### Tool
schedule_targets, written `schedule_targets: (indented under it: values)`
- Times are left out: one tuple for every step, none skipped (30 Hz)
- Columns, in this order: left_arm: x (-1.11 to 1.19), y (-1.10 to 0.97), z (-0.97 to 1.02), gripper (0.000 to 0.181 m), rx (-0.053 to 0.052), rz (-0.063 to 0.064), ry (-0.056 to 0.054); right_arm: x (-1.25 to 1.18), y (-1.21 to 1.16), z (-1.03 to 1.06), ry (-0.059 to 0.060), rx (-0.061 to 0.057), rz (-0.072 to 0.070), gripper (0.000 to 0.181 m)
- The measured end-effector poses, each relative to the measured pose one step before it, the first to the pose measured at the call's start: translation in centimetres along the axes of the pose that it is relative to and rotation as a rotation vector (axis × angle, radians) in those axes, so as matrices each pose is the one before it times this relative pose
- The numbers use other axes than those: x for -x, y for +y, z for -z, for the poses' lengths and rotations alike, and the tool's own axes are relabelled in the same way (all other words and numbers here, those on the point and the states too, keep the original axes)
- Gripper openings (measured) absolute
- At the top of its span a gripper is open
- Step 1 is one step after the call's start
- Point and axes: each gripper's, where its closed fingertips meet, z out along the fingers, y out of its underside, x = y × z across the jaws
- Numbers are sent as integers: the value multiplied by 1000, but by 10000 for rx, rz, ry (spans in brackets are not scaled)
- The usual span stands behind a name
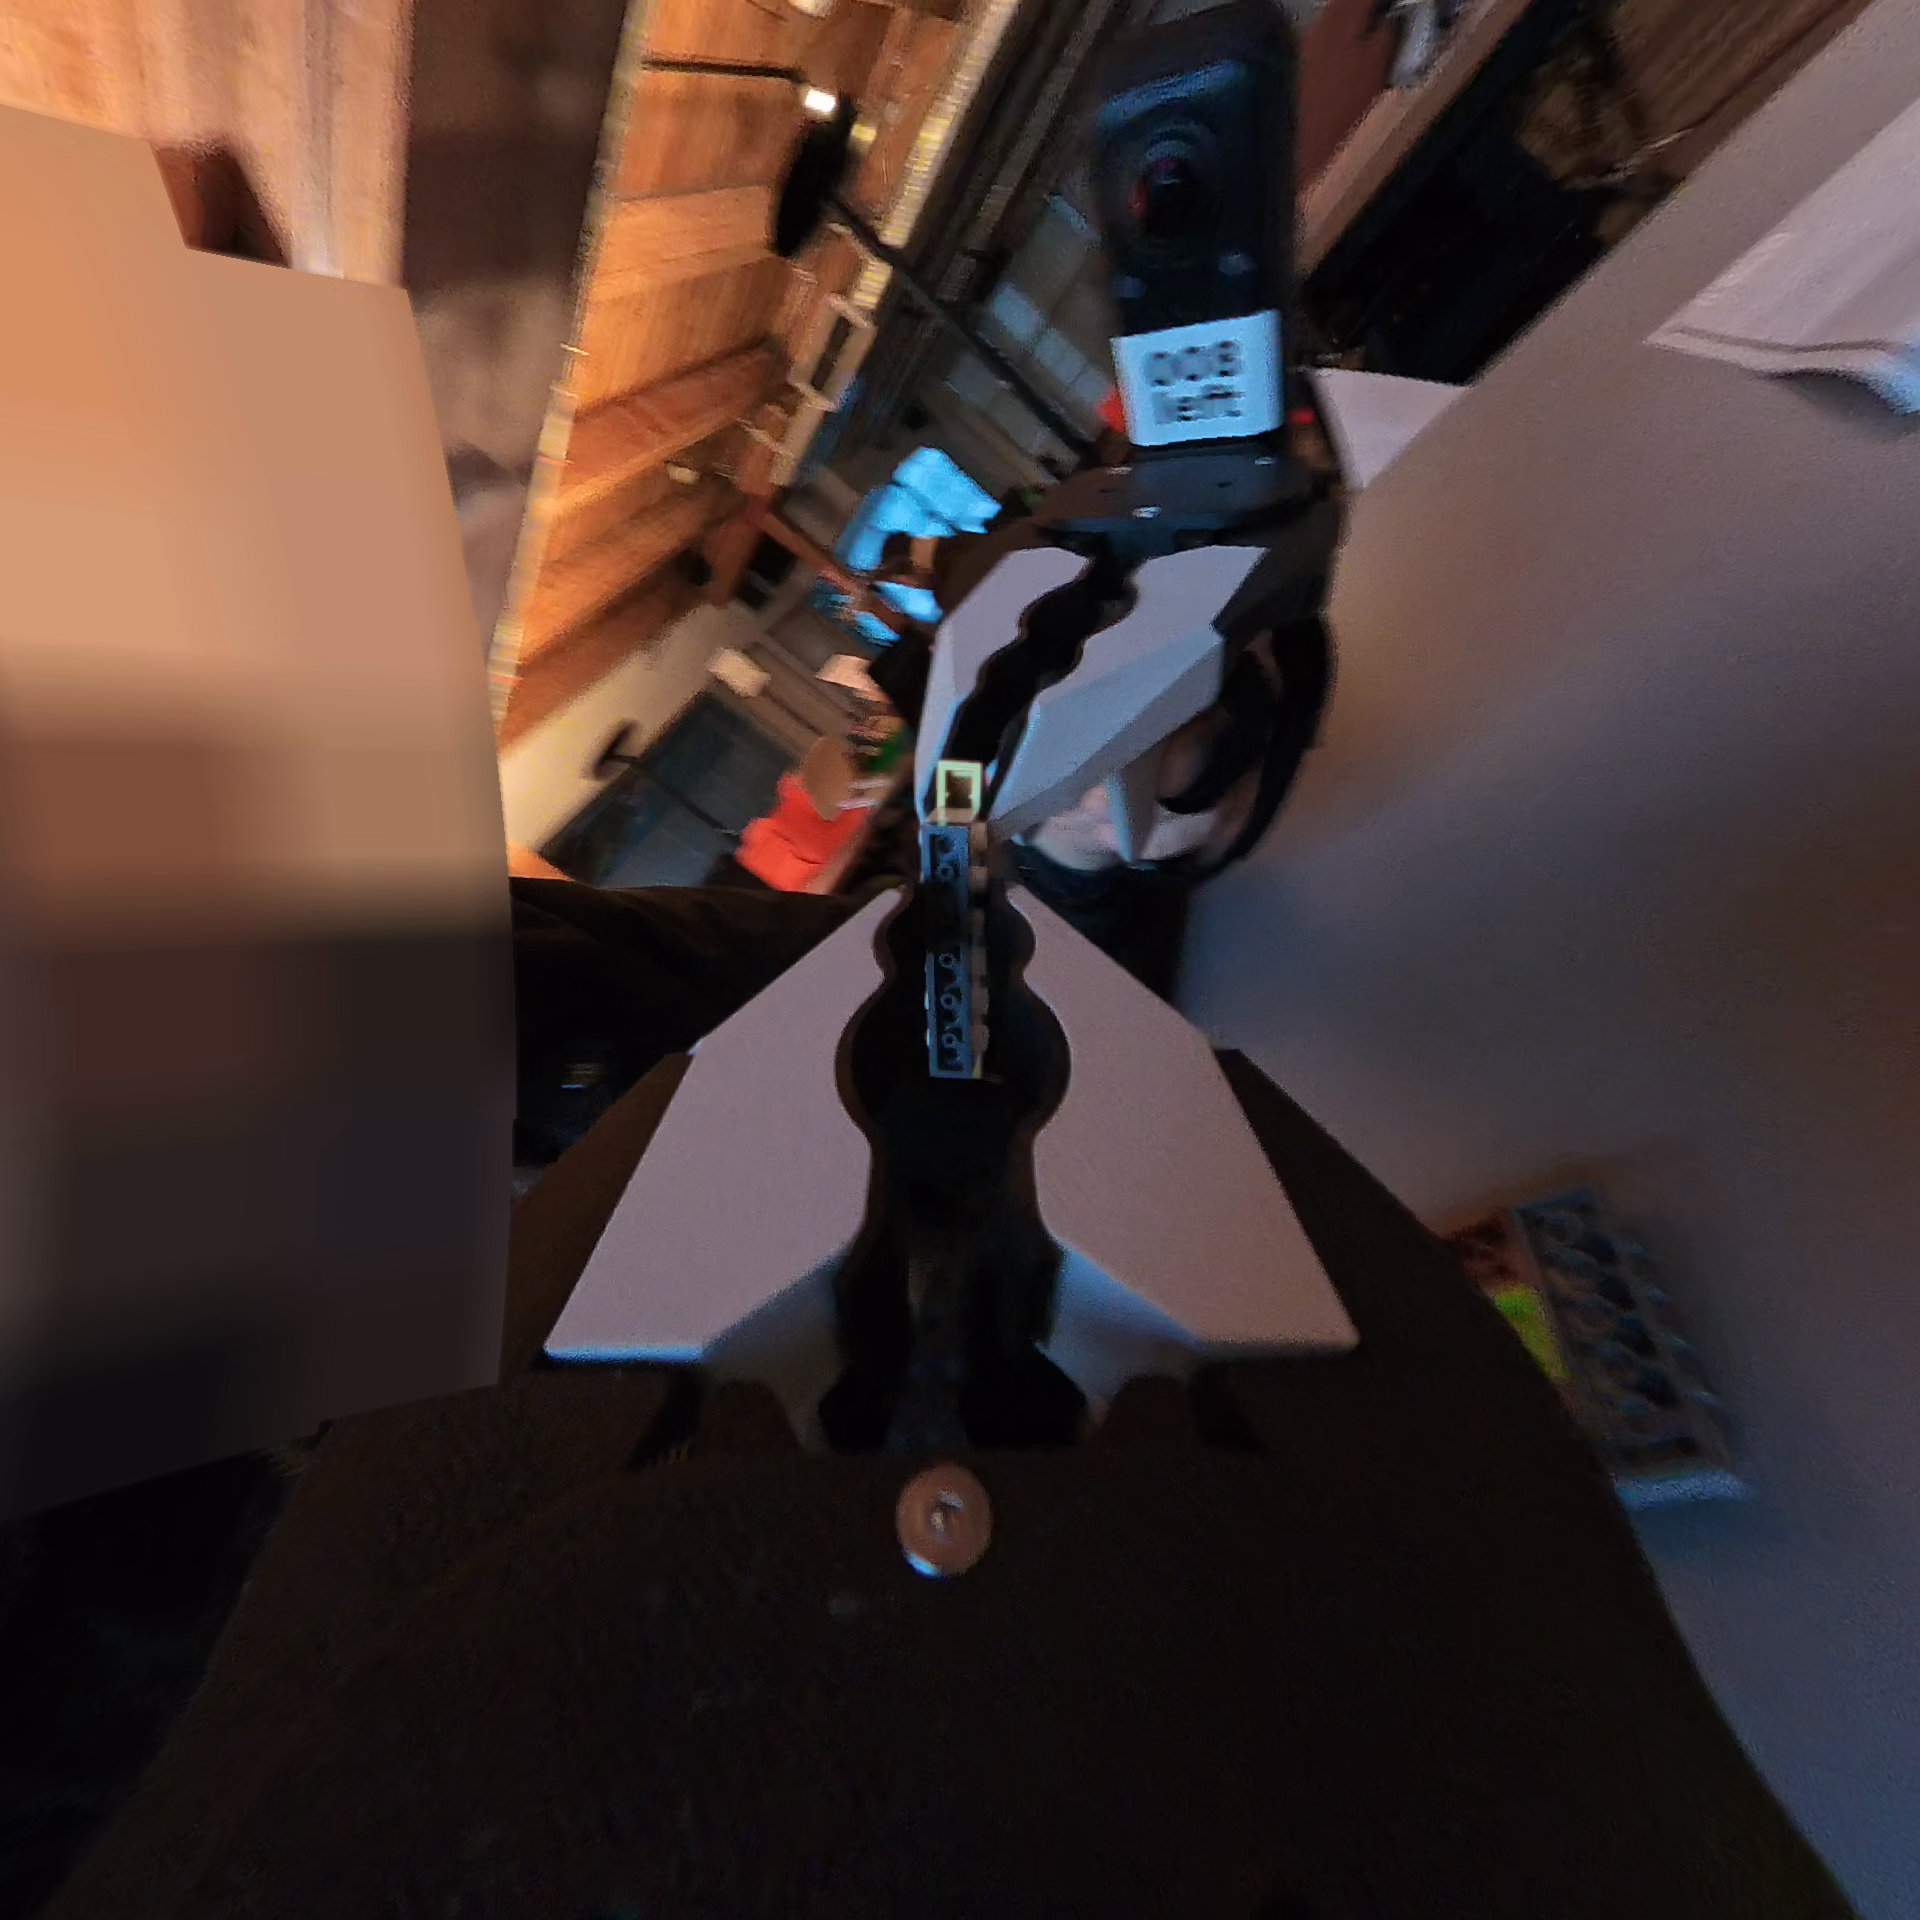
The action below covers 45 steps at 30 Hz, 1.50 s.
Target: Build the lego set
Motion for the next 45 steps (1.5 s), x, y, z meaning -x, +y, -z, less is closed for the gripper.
schedule_targets:
  values:
    - [1185, 327, 191, 6, 222, -160, -822, -1225, 154, 268, 1033, 215, 520, 8]
    - [873, 212, 38, 6, 146, -261, -722, -1149, 189, 222, 1042, 261, 616, 8]
    - [415, -18, -13, 6, 9, -238, -454, -703, 87, 76, 705, 158, 412, 8]
    - [281, -94, 30, 6, -33, -135, -314, -339, -95, 39, 375, -23, 145, 8]
    - [352, -1, 9, 6, 27, -105, -318, -310, -155, 62, 254, -104, 3, 8]
    - [447, 135, -37, 6, 93, -134, -371, -445, 2, 39, 303, -21, 41, 8]
    - [304, 131, -46, 6, 82, -161, -295, -455, 73, -3, 332, 20, 123, 9]
    - [39, 47, -9, 6, 53, -97, -86, -188, 97, -42, 164, 44, 87, 9]
    - [-372, -188, 93, 6, -125, 44, 245, 155, -22, 3, -115, -11, -31, 9]
    - [-809, -521, 215, 6, -358, 274, 637, 703, -378, 129, -626, -272, -323, 8]
    - [-854, -443, 141, 6, -296, 428, 767, 1038, -655, 213, -1014, -436, -693, 8]
    - [-494, -161, 5, 6, -139, 338, 529, 777, -325, 81, -880, -240, -702, 8]
    - [-480, -48, -35, 5, -78, 125, 441, 463, -27, -22, -607, -120, -411, 8]
    - [-611, -78, -33, 5, -52, 37, 454, 595, 11, -40, -630, -97, -402, 8]
    - [-995, -388, 88, 3, -222, 40, 662, 858, -111, -52, -726, -143, -405, 8]
    - [-786, -321, 109, 5, -166, 110, 527, 1112, -444, 72, -832, -306, -399, 8]
    - [-214, -143, 95, 5, -66, 38, 142, 588, -441, 149, -411, -257, -263, 8]
    - [5, 154, 4, 5, 115, 17, 21, -157, -87, 156, 139, -2, 90, 8]
    - [-24, 126, -75, 6, 76, 54, 56, -685, 437, 76, 518, 367, 336, 8]
    - [162, -10, -56, 6, -51, 40, -40, -569, 447, -60, 531, 355, 467, 8]
    - [251, 101, -44, 5, 34, 36, -75, -25, 251, -138, 218, 229, 340, 8]
    - [226, 66, 17, 5, 30, 33, -60, 154, 54, -119, 121, 120, 267, 8]
    - [237, -93, 83, 5, -68, 6, -86, -29, -23, 4, 222, 54, 299, 8]
    - [153, -136, 138, 5, -91, 24, -52, -324, 10, 152, 364, 68, 291, 8]
    - [-67, -165, 137, 5, -100, 19, 66, -629, 200, 258, 516, 186, 329, 8]
    - [-198, -178, 121, 5, -98, 18, 131, -750, 275, 295, 585, 242, 368, 8]
    - [-294, -158, 79, 5, -91, -19, 178, -577, 44, 337, 477, 99, 300, 8]
    - [-435, -192, 42, 6, -115, -35, 258, -269, -271, 387, 288, -82, 269, 9]
    - [-410, -133, -6, 7, -70, -20, 255, 21, -520, 430, 97, -231, 229, 9]
    - [-375, -28, -68, 6, -4, 3, 252, 75, -629, 491, 49, -284, 221, 9]
    - [-205, 105, -112, 6, 86, 49, 169, 39, -667, 542, 62, -299, 246, 8]
    - [77, 104, -146, 6, 130, 51, 1, -48, -752, 651, 116, -357, 248, 8]
    - [582, -36, -195, 6, 139, -78, -337, -141, -912, 777, 191, -440, 284, 8]
    - [1093, -303, -277, 5, 158, -215, -729, -291, -1164, 986, 321, -568, 361, 9]
    - [1176, -516, -435, 5, 246, -243, -885, -459, -1506, 1212, 479, -739, 541, 9]
    - [722, -623, -650, 5, 316, -342, -729, -627, -1738, 1384, 619, -845, 735, 9]
    - [367, -839, -831, 5, 276, -432, -548, -839, -1674, 1422, 713, -724, 785, 9]
    - [261, -1092, -982, 5, 210, -478, -447, -1081, -1489, 1377, 781, -570, 727, 9]
    - [493, -1161, -1092, 6, 228, -473, -465, -1306, -1386, 1284, 828, -526, 580, 9]
    - [681, -1198, -1205, 6, 214, -386, -418, -1348, -1235, 1117, 751, -496, 329, 9]
    - [597, -1271, -1310, 6, 109, -127, -185, -1081, -1030, 899, 484, -424, 74, 9]
    - [476, -1191, -1356, 6, 66, 227, 77, -932, -776, 700, 349, -332, -57, 9]
    - [744, -891, -1284, 6, 215, 453, 86, -862, -428, 512, 279, -196, -138, 9]
    - [1241, -603, -1076, 8, 341, 403, -138, -590, -71, 308, 82, -21, -224, 9]
    - [1418, -559, -874, 22, 223, 208, -267, -314, 116, 164, -89, 45, -268, 9]
